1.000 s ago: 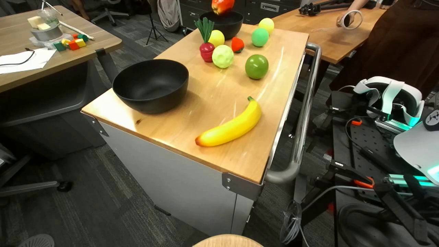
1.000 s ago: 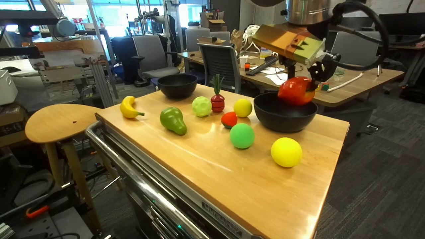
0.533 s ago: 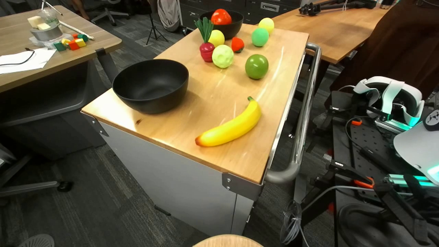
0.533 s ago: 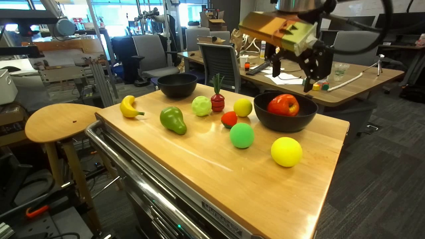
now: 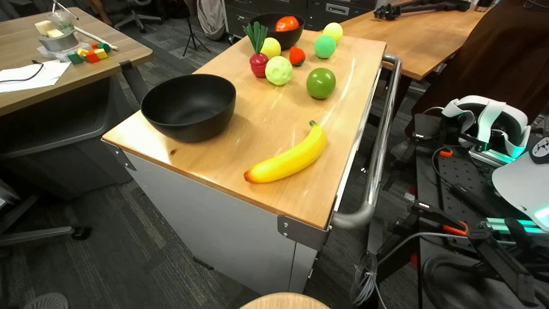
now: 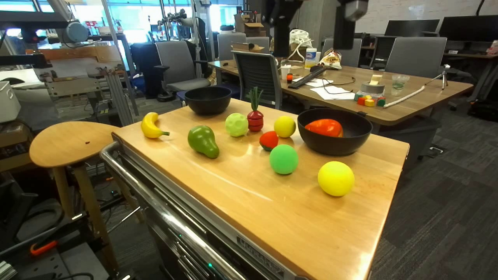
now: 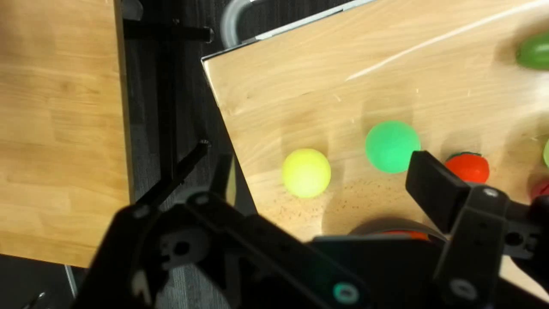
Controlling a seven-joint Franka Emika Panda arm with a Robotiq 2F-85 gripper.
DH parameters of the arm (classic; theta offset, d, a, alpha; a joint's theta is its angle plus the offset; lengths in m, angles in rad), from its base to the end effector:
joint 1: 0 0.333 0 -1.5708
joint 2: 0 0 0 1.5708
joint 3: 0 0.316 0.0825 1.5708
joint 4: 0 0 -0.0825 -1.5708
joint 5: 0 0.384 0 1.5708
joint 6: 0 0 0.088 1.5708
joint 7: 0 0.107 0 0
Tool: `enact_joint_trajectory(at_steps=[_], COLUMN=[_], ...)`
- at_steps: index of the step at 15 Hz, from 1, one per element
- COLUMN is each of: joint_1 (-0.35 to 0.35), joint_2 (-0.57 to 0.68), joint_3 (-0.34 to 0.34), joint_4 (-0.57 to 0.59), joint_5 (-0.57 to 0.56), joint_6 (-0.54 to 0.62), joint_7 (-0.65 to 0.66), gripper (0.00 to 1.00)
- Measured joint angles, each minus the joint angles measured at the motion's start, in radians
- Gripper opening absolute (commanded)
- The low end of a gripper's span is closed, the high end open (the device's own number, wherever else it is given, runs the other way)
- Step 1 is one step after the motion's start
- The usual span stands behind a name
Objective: Split the fruits between the two bowls
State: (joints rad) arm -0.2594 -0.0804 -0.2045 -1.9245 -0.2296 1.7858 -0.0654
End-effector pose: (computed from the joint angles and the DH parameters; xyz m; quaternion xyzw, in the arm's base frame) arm 0.4653 -0.2576 0.5194 0.9798 -0.1689 -0.0554 0.0917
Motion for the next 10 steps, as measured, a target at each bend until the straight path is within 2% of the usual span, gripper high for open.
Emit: enact_joint_trajectory(at_steps=[5, 7, 10], joint_1=[0.003, 0.012, 0.044], joint_2=[-0.016, -0.002, 0.046], joint_3=[0.002, 0.003, 0.024], joint_4=[-0.030, -0.054, -0.104], joint_5=[-0.008, -0.050, -0.090], joint_6=[-0.006, 0.001, 0.109], joint_7=[-0.001, -0.009, -0.020], gripper=[1.00, 1.00, 1.00])
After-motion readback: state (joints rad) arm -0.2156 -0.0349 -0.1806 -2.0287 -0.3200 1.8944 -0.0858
